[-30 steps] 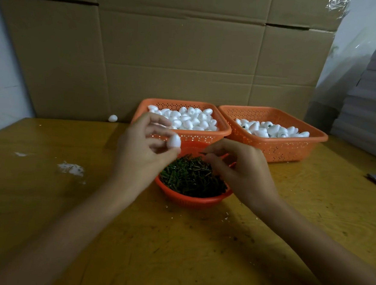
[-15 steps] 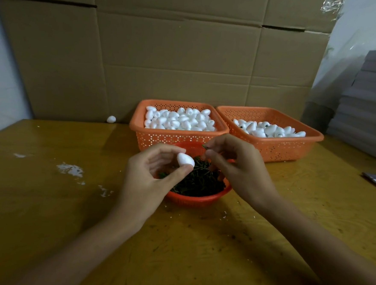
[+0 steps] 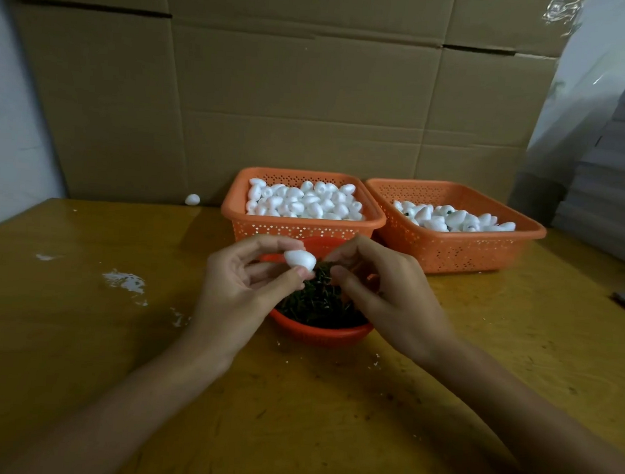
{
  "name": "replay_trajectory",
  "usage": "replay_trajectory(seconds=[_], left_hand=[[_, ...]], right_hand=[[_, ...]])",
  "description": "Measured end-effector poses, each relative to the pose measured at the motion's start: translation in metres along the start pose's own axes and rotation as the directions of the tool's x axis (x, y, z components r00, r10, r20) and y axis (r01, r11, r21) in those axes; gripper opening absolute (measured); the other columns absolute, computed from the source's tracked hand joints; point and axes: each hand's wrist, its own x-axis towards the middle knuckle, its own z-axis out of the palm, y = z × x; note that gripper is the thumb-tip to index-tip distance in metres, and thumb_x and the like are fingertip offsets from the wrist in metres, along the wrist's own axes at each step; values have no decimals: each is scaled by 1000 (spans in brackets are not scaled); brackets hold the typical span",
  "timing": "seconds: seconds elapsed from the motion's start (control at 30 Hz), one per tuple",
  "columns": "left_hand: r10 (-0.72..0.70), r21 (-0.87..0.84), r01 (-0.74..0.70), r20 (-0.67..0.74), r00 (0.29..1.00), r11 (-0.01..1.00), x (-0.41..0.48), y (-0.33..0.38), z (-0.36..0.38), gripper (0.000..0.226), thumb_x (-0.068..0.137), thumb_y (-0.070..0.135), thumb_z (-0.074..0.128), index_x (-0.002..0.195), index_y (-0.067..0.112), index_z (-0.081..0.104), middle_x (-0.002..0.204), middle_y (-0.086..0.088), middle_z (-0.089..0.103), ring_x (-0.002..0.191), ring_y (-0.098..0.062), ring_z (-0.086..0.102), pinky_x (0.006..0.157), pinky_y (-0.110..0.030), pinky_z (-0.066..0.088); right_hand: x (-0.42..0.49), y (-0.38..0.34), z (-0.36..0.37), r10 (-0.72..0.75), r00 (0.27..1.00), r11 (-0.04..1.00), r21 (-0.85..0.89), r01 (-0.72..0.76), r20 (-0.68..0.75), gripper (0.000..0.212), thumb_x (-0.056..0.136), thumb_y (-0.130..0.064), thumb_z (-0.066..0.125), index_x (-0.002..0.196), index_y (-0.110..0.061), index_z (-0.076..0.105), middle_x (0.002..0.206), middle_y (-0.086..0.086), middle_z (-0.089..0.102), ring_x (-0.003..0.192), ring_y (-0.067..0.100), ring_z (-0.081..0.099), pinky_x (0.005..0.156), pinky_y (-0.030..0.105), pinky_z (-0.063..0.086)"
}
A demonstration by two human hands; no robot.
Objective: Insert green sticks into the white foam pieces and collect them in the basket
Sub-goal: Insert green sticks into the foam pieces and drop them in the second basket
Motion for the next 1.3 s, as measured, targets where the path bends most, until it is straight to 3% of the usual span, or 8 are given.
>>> replay_trajectory(seconds=[0.23, 0.43, 0.63, 0.83, 1.13, 1.3], left_hand=[[8, 10, -9, 10, 1000, 1000, 1, 0, 0, 31, 80, 17, 83, 110, 14, 75, 111, -5, 78, 99, -26, 78, 82, -28, 63], [14, 11, -15, 42, 999, 1000, 2, -1, -2, 28, 80, 16, 84, 106, 20, 76, 114, -6, 78, 101, -26, 78, 81, -27, 62], [-3, 11, 3, 35, 999, 1000, 3, -2, -3, 28, 80, 17, 84, 107, 20, 76, 113, -5, 78, 103, -23, 78, 82, -25, 61], [0, 17, 0, 29, 1000, 1000, 3, -2, -4, 28, 81, 15, 84, 107, 16, 74, 110, -4, 80, 100, -22, 78, 79, -22, 61], [15, 44, -16, 34, 999, 999, 3, -3, -6, 29, 79, 18, 87, 107, 20, 77, 113, -2, 79, 108, -20, 76, 90, -27, 61], [43, 53, -46, 61, 997, 998, 2, -2, -4, 24, 81, 17, 86, 104, 24, 81, 110, -2, 81, 107, -20, 77, 89, -25, 60]], right_hand=[[1, -2, -3, -10, 1000, 1000, 22, 10, 1, 14, 102, -17, 67, 113, -20, 74, 95, -13, 75, 81, 5, 71, 69, 20, 54], [1, -2, -1, -23, 1000, 999, 32, 23, 3, 14, 101, -17, 67, 114, -19, 74, 98, -13, 77, 82, 5, 72, 74, 31, 58], [1, -1, -1, -30, 999, 994, 103, 32, -23, 9, 100, -16, 69, 109, -13, 68, 96, -12, 79, 78, 5, 74, 68, 13, 51], [1, -3, 0, -55, 998, 994, 97, 59, -41, 10, 99, -20, 69, 105, -14, 63, 91, -12, 78, 76, 5, 74, 66, 11, 49], [0, -3, 1, -95, 995, 995, 12, 94, 28, 8, 104, -18, 64, 111, -18, 60, 95, -24, 74, 80, 4, 73, 69, 26, 56], [1, -1, -1, -97, 992, 995, -5, 98, 77, 9, 104, -18, 64, 108, -17, 56, 93, -17, 74, 78, 6, 73, 68, 33, 57]])
